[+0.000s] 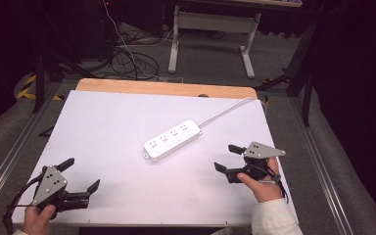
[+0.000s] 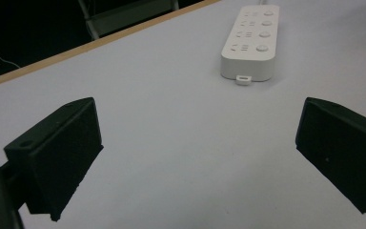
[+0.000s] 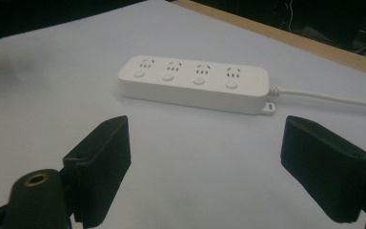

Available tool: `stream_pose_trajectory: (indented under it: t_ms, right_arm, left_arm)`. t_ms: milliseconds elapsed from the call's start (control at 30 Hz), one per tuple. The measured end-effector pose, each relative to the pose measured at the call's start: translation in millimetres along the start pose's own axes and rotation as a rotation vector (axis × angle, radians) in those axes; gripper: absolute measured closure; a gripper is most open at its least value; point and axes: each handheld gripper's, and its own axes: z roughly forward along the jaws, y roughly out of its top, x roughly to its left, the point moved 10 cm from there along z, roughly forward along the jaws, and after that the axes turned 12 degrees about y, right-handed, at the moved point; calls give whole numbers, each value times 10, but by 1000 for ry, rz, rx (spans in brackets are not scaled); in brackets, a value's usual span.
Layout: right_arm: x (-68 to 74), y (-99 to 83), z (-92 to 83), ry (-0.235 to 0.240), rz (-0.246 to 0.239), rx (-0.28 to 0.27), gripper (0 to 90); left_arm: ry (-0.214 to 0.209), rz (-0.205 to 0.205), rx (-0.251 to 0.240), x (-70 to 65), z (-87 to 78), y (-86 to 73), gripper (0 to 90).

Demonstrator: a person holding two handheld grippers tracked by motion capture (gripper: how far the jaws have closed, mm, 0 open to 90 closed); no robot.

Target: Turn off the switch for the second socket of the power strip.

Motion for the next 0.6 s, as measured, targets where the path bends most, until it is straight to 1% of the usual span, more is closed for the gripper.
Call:
stream_pose_trajectory:
  t_ms: [100,133,267,300,367,467,600]
  right_arm:
    - [-12,-99,-27,-7,1,13,180]
    - [-14,-126,-38,-9,3,14,180]
    - [-21,-223,-83,-7,16,9,182]
    - [-26,-249,-90,-11,16,9,182]
    - [-35,-311,-98,-13,16,14,182]
    - [-51,-425,-101,-22,31,27,182]
    - [-76,-572,-122,-31,58,30,182]
  left_arm:
    - [0,0,1,-4,0,-1,22]
    - [-1,-4,1,-10,0,-2,22]
    - [1,0,2,-10,3,-3,22]
    - [2,6,1,-6,4,-2,22]
    - [1,5,2,-10,2,-4,22]
    - [1,9,-2,-7,1,0,22]
    - [-4,13,0,-15,3,-2,22]
